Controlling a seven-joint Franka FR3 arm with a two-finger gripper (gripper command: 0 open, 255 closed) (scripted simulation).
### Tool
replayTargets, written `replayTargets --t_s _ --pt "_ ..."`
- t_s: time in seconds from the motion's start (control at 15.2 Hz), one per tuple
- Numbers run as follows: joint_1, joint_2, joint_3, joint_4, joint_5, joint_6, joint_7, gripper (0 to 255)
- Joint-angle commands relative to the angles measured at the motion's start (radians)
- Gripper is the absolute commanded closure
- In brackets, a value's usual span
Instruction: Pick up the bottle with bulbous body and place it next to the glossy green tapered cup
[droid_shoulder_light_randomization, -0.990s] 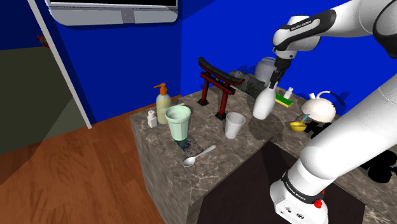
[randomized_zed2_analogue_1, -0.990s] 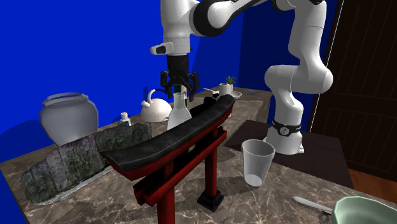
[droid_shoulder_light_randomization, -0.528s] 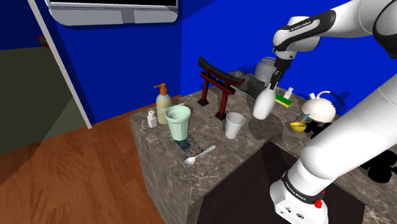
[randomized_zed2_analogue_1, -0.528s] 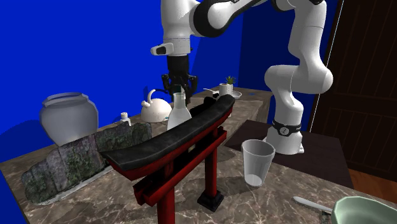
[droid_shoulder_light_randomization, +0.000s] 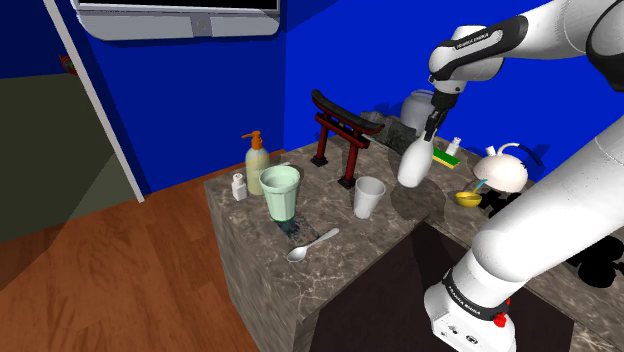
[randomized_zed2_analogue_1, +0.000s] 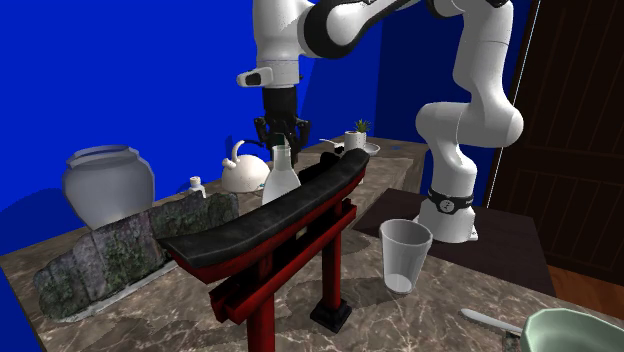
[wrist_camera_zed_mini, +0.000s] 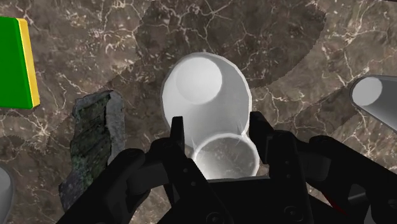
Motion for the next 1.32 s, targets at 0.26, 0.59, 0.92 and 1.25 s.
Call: replayTargets --t_s 0.26,0.59,0.92,1.25 --pt "0.000 -0.021 0.007 0.036 -0.007 -0.055 0.005 255" --pt "0.001 -0.041 0.015 0.086 -0.012 -0.123 0.009 255" --pt "0.003 -0.055 0.022 0.141 -0.014 -0.191 0.010 255" --pt "0.005 -0.062 0.028 0.202 -0.014 -0.258 0.009 255"
